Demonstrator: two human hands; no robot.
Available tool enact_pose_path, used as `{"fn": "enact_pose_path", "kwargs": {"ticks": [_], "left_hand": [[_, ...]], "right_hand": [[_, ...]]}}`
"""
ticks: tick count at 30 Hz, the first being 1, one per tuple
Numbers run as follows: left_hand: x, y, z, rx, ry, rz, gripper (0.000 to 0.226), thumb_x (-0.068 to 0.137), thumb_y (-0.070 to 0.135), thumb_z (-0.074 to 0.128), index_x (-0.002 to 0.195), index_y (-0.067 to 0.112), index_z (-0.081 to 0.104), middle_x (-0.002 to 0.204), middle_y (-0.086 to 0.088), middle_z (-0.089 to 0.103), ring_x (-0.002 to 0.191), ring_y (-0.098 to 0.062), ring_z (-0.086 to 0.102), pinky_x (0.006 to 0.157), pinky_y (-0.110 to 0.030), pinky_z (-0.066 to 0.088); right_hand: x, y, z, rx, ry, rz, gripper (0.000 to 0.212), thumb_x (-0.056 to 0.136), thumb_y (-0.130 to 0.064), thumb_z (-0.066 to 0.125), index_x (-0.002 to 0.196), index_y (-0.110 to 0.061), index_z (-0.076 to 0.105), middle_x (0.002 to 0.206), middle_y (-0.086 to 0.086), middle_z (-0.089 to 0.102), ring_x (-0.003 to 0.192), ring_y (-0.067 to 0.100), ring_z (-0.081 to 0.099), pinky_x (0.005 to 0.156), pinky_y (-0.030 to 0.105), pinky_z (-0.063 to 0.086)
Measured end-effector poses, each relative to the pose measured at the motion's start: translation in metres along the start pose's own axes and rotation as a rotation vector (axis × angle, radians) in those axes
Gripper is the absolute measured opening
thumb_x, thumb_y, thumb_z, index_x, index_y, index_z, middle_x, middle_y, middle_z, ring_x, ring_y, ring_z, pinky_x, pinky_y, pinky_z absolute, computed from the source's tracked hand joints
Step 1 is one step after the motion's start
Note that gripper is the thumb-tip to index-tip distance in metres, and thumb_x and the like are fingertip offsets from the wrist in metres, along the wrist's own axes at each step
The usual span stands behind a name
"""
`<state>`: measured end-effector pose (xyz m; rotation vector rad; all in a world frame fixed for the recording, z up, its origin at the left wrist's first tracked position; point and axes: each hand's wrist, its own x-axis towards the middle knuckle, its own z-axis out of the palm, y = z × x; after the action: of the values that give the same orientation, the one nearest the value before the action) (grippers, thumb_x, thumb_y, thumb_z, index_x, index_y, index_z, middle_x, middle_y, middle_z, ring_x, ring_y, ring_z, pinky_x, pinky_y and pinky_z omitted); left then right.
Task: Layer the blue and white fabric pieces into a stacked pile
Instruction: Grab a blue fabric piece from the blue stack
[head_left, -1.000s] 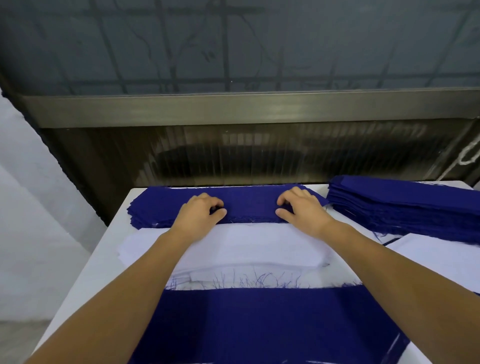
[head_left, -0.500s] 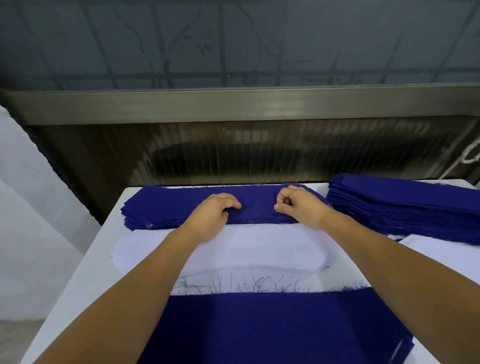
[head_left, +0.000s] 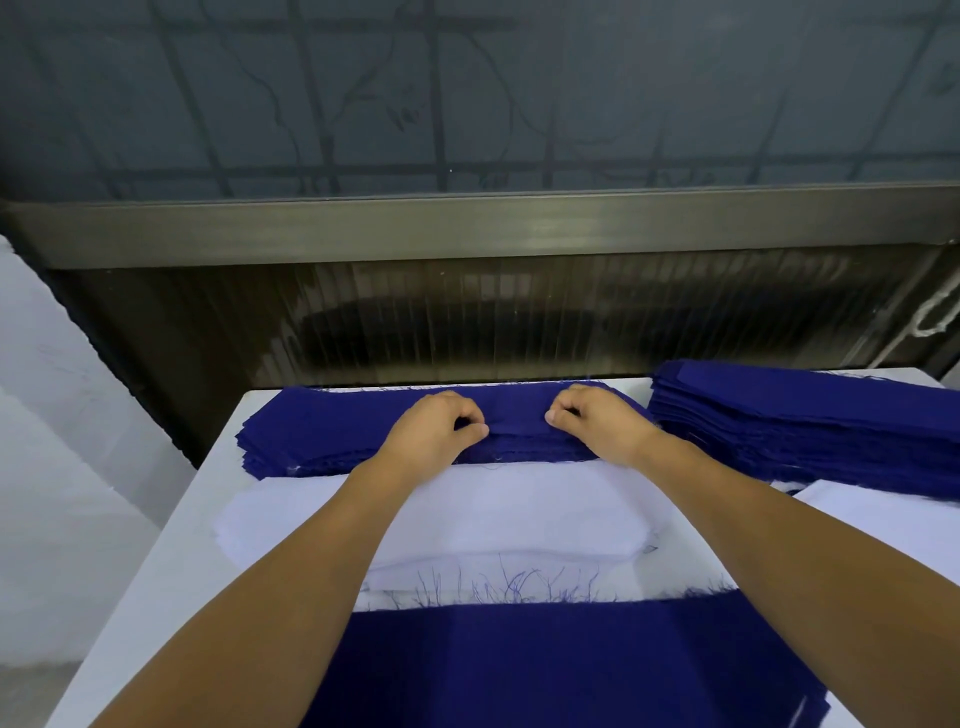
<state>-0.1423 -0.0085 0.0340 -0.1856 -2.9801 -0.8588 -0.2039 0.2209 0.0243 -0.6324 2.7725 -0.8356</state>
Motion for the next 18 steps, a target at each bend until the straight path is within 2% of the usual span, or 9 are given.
{"fn": "enact_pose_path", "kwargs": {"ticks": [3, 5, 9, 11, 15, 18], "left_hand": [[0.001, 0.002, 0.000, 0.022, 0.002, -0.024, 0.023, 0.099, 0.029, 0.051, 0.109, 0.018, 0.068, 0.109, 0.003, 0.063, 0.097, -0.013, 0.058, 0.088, -0.034, 0.051], [0.003, 0.002, 0.001, 0.035, 0.009, -0.046, 0.026, 0.100, 0.029, 0.049, 0.110, 0.017, 0.068, 0.109, 0.002, 0.064, 0.097, -0.014, 0.058, 0.088, -0.035, 0.051], [0.004, 0.002, 0.002, 0.039, 0.007, -0.060, 0.025, 0.101, 0.025, 0.045, 0.110, 0.016, 0.066, 0.108, 0.001, 0.064, 0.094, -0.014, 0.058, 0.086, -0.032, 0.052], [0.002, 0.001, 0.002, 0.014, 0.005, -0.063, 0.022, 0.100, 0.025, 0.047, 0.107, 0.018, 0.066, 0.105, 0.002, 0.065, 0.091, -0.012, 0.059, 0.083, -0.030, 0.052], [0.004, 0.001, 0.001, -0.031, 0.001, -0.097, 0.019, 0.094, 0.039, 0.056, 0.102, 0.026, 0.067, 0.095, 0.010, 0.065, 0.084, -0.007, 0.058, 0.073, -0.023, 0.049], [0.007, 0.003, 0.001, -0.026, -0.013, -0.108, 0.018, 0.094, 0.036, 0.057, 0.103, 0.025, 0.068, 0.095, 0.010, 0.065, 0.083, -0.007, 0.058, 0.071, -0.020, 0.047]], "right_hand": [[-0.005, -0.005, 0.001, -0.082, 0.023, -0.036, 0.017, 0.093, -0.046, 0.056, 0.092, -0.029, 0.058, 0.093, -0.009, 0.056, 0.086, 0.009, 0.054, 0.071, 0.022, 0.044], [-0.007, -0.010, 0.002, -0.138, 0.046, -0.101, 0.020, 0.091, -0.050, 0.057, 0.095, -0.030, 0.057, 0.093, -0.013, 0.055, 0.086, 0.008, 0.053, 0.070, 0.020, 0.043], [-0.005, -0.015, 0.009, -0.326, 0.104, -0.185, 0.025, 0.102, -0.032, 0.044, 0.117, -0.022, 0.061, 0.112, -0.007, 0.060, 0.104, 0.012, 0.056, 0.085, 0.023, 0.047], [-0.005, -0.016, 0.009, -0.263, 0.121, -0.149, 0.023, 0.101, -0.028, 0.047, 0.115, -0.019, 0.063, 0.111, -0.004, 0.062, 0.100, 0.012, 0.058, 0.084, 0.023, 0.048], [-0.003, -0.018, 0.008, -0.040, 0.106, -0.042, 0.004, 0.094, -0.024, 0.061, 0.092, -0.026, 0.064, 0.092, -0.007, 0.065, 0.083, 0.008, 0.060, 0.066, 0.014, 0.044], [-0.001, -0.017, 0.007, 0.118, 0.082, 0.011, 0.013, 0.089, -0.017, 0.069, 0.081, -0.026, 0.063, 0.088, -0.009, 0.066, 0.082, 0.008, 0.062, 0.067, 0.016, 0.049]]}}
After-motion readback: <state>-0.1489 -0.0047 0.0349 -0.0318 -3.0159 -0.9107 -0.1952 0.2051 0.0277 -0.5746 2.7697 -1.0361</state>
